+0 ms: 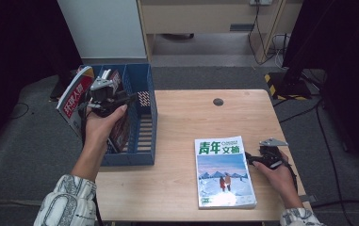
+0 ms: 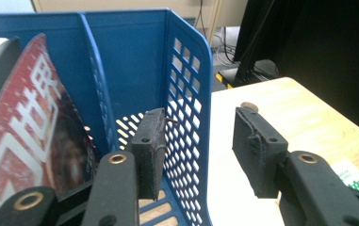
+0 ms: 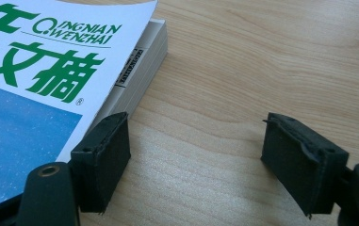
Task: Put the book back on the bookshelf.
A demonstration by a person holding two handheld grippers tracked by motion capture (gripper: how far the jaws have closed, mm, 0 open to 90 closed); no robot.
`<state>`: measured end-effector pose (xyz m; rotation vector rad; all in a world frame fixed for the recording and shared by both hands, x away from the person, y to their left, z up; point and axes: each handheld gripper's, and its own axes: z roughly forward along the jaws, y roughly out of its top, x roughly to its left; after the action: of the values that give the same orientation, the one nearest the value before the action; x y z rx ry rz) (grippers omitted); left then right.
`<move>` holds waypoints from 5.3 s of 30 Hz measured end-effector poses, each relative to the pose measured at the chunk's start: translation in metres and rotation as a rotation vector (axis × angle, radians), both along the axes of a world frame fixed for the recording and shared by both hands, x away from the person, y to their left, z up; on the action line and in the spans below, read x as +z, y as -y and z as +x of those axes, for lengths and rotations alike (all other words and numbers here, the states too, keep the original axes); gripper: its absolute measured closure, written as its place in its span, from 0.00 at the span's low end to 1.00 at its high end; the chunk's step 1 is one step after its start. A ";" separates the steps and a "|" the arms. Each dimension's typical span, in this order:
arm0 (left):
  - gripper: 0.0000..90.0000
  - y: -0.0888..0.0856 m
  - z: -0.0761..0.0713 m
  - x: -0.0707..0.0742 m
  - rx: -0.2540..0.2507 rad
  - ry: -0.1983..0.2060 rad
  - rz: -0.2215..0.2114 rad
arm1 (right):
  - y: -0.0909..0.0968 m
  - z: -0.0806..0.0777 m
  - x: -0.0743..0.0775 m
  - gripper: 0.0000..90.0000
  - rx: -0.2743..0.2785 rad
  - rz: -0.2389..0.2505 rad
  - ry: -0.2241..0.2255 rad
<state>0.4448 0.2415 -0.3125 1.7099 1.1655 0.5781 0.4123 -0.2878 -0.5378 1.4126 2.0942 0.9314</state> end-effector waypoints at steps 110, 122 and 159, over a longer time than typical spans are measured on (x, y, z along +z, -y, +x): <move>0.24 0.204 -0.062 -0.204 -0.503 -0.282 0.246 | -0.022 -0.060 0.024 0.24 0.321 0.074 -0.106; 0.20 0.200 -0.066 -0.213 -0.500 -0.338 0.137 | -0.025 -0.053 0.014 0.15 0.344 0.130 -0.190; 0.18 0.199 -0.068 -0.216 -0.501 -0.307 0.117 | -0.021 -0.017 0.019 0.40 0.401 0.305 -0.146</move>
<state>0.3772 0.0423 -0.5289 2.1483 0.8630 0.0759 0.3957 -0.2672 -0.5190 1.2489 2.4842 1.3900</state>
